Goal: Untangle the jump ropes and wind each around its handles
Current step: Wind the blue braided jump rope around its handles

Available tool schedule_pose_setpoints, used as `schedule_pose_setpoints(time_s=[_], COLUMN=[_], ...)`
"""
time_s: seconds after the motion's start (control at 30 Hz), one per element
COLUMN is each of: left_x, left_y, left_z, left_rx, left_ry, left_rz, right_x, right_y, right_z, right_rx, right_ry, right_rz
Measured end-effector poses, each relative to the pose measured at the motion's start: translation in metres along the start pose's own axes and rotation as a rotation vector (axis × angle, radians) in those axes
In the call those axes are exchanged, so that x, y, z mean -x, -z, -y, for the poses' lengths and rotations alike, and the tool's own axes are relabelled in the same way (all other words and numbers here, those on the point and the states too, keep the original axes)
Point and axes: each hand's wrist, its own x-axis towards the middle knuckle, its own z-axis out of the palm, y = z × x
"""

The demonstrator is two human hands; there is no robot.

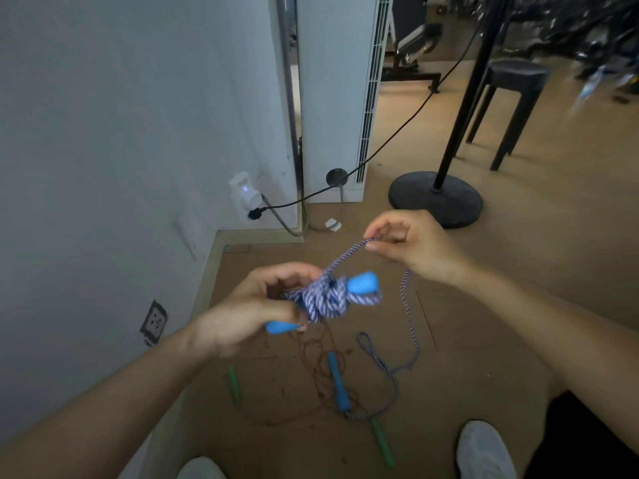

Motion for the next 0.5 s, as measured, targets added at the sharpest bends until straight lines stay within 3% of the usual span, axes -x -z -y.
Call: schedule_pose_setpoints(time_s=[0.17, 0.3, 0.4, 0.5], left_x=[-0.007, -0.011, -0.016, -0.017], left_y=[0.002, 0.006, 0.006, 0.009], left_z=[-0.002, -0.001, 0.000, 0.002], left_rx=[0.418, 0.600, 0.615, 0.326], left_ry=[-0.020, -0.033, -0.046, -0.042], left_rz=[-0.199, -0.284, -0.367, -0.479], right_x=[0.006, 0.021, 0.035, 0.047], right_y=[-0.018, -0.040, -0.053, -0.051], right_z=[-0.017, -0.016, -0.007, 0.010], right_rx=[-0.008, 0.018, 0.057, 0.071], right_ry=[-0.143, -0.143, -0.101, -0.085], right_rz=[-0.021, 0.132, 0.295, 0.441])
